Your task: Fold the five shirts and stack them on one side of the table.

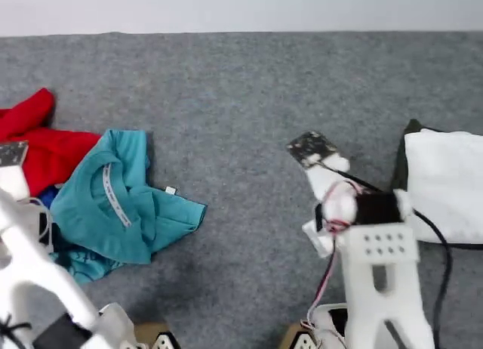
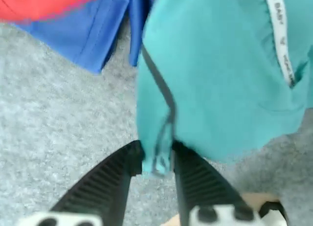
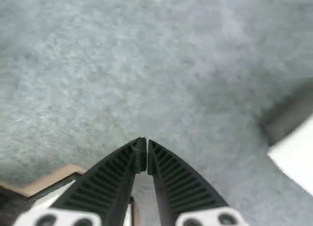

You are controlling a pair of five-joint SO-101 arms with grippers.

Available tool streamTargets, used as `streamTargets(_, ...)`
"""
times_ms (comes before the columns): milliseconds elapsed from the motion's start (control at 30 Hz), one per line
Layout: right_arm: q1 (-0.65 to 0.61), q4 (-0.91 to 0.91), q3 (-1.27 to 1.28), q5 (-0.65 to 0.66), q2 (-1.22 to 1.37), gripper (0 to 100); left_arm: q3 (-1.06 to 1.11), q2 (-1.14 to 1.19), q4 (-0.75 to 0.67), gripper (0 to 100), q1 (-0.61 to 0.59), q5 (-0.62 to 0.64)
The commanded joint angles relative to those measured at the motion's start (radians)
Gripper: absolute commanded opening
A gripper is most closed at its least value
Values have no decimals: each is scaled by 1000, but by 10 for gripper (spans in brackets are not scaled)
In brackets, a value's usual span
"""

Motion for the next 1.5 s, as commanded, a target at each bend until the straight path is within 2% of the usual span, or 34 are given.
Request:
streamTargets(0,-79,-10,-100,-60,97,9,24,-117,8,112,14,-11)
streamTargets(133,-94,1,-157,-83,163,9,24,-241,57,113,95,-12)
streamTargets(367,-93,113,-169,-81,166,9,56,-404,121,113,321,-5)
streamTargets(533,-91,177,-163,-81,166,9,137,-331,83,113,411,-6)
streamTargets(767,10,174,-163,-80,165,9,128,-97,-29,164,503,-12)
streamTargets(1000,59,177,-163,-83,165,9,122,204,-180,162,531,-8)
streamTargets(1067,59,177,-163,-83,165,9,101,249,-178,138,531,-9)
streamTargets(1233,59,179,-163,-83,165,9,48,288,-180,7,535,-12)
streamTargets(1467,59,179,-163,-83,165,9,-84,196,-49,4,575,-8)
